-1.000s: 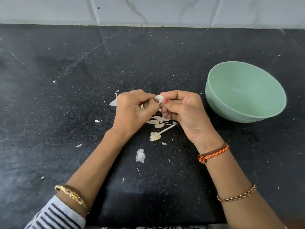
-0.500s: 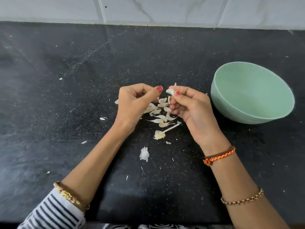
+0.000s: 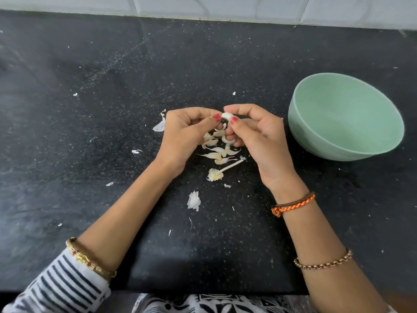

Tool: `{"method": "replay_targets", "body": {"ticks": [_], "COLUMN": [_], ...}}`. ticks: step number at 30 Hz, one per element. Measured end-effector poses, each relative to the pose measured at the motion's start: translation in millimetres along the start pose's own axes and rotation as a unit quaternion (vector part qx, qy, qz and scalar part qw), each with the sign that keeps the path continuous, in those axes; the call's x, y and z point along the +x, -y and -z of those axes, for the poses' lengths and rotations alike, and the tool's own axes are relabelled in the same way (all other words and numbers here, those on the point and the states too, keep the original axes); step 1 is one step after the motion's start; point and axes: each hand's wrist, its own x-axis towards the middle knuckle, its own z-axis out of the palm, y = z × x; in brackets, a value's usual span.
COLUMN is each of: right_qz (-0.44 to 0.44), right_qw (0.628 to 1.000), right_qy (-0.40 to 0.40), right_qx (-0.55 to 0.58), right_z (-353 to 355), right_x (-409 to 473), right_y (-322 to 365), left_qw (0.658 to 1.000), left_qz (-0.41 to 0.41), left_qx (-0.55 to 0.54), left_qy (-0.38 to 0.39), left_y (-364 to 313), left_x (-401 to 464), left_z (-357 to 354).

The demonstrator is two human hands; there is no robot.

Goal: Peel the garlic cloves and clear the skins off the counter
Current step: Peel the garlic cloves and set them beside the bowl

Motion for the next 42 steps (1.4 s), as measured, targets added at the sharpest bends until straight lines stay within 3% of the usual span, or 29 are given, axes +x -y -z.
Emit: {"method": "replay_targets", "body": {"ticks": [6,11,15,20,24,27,30,42], "right_qz": [0.119,0.166,0.166,0.103,0.078,0.085,0.117,0.166], "right_qw": [0.977,0.961,0.964,0.990,0.995,0.993,0.984,0.965], "right_qy": [-0.054,-0.081,-0.073,-0.016,-0.061,-0.070,-0.091,-0.127], "right_qx": [-0.170,-0.207,-0.196,-0.100,0.022,-0.032,-0.098,-0.156], "right_z": [-1.7,-0.8,0.8,1.7,11.0,8.7,3.0,2.2], "right_x": [3.3,2.9,3.7,3.5,5.8,5.2,5.2,5.9], "right_y": [-10.4,-15.5,-15.9,-7.7,-0.8,-4.8,-10.3,-16.1], "left_qw": [1.000,0.999,0.997,0.995,0.998,0.999,0.998,0.999], "left_qz": [0.012,0.012,0.035,0.029,0.040,0.013,-0.022,-0.015], "left_qx": [0.020,0.047,0.049,0.058,0.036,0.039,0.065,0.023], "left_qy": [0.009,0.016,0.040,0.071,-0.015,-0.030,0.011,0.044], "left_y": [-0.3,1.7,0.7,-0.7,-2.4,-1.3,0.8,-2.7], "left_x": [-0.2,1.1,3.1,0.3,7.2,8.0,2.5,-0.5], "left_z": [-3.4,-2.1,-1.0,-4.3,6.8,9.1,2.5,0.8]}}
